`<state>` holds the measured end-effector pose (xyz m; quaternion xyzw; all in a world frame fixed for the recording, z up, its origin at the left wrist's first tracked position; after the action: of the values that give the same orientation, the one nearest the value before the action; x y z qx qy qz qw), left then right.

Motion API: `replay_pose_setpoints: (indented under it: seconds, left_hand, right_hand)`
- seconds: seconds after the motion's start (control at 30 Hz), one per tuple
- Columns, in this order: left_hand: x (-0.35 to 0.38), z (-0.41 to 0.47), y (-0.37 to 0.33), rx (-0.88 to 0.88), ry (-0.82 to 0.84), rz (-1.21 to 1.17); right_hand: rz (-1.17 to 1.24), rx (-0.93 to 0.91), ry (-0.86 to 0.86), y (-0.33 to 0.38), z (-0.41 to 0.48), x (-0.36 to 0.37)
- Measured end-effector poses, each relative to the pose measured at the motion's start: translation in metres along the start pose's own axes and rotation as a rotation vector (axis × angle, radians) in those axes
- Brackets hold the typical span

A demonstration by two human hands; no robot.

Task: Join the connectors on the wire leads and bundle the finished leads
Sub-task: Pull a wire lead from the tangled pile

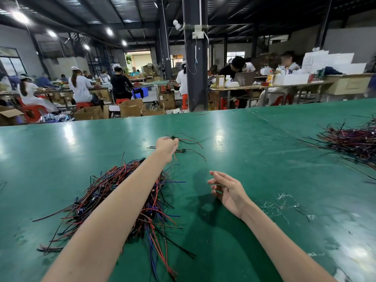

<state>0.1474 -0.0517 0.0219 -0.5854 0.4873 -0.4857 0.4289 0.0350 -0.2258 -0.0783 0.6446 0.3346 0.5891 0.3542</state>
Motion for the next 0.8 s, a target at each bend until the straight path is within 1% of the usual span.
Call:
replay_pose_setpoints:
  seconds: [0.07, 0.1, 0.17, 0.27, 0.3, 0.37, 0.43, 0.5, 0.57, 0.6, 0.67, 0.73, 0.8]
  left_hand:
    - [-0.012, 0.006, 0.004, -0.067, -0.010, 0.011]
    - [-0.017, 0.006, 0.003, -0.061, -0.002, 0.091]
    - [-0.026, 0.006, -0.003, 0.013, 0.040, 0.315]
    - [-0.046, -0.003, -0.022, 0.168, 0.059, 0.537]
    - [-0.052, -0.009, -0.027, 0.211, 0.083, 0.641]
    - [-0.062, -0.028, -0.030, 0.267, 0.157, 0.930]
    - [-0.067, -0.047, -0.016, 0.238, 0.282, 1.201]
    - [-0.070, -0.063, -0.004, 0.250, 0.313, 1.404]
    - [-0.068, -0.069, 0.000, 0.320, 0.277, 1.524]
    - [-0.067, -0.069, 0.000, 0.337, 0.245, 1.538]
    - [-0.067, -0.063, -0.001, 0.341, 0.165, 1.481]
    - [-0.068, -0.055, -0.012, 0.387, 0.028, 1.405]
    - [-0.072, -0.048, -0.024, 0.454, -0.126, 1.395]
  right_hand:
    - [-0.001, 0.010, 0.003, -0.002, 0.001, -0.003]
    - [-0.008, 0.015, 0.006, -0.002, 0.002, -0.004]
    - [-0.024, 0.024, 0.009, -0.004, 0.005, -0.005]
    - [-0.033, 0.028, 0.012, -0.006, 0.009, -0.006]
    - [-0.034, 0.030, 0.014, -0.007, 0.010, -0.006]
    - [-0.035, 0.030, 0.014, -0.008, 0.011, -0.007]
    - [-0.038, 0.027, 0.009, -0.009, 0.012, -0.008]
    - [-0.050, 0.025, 0.003, -0.009, 0.011, -0.007]
    - [-0.053, 0.022, 0.000, -0.008, 0.009, -0.007]
    - [-0.052, 0.021, 0.000, -0.008, 0.008, -0.007]
    - [-0.053, 0.020, -0.001, -0.008, 0.007, -0.007]
    - [-0.056, 0.020, -0.005, -0.008, 0.006, -0.007]
    - [-0.056, 0.022, -0.007, -0.008, 0.005, -0.007]
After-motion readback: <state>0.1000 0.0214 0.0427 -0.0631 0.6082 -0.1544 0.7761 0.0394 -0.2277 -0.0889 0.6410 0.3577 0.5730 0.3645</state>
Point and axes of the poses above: each hand's wrist, its own z-axis towards the middle knuckle, its own x-axis out of the palm, y = z × x, the point moved 10 cm from there along z, towards the middle knuckle, and after that the axes turned 1 degree about -x, right-handed, at the moved point
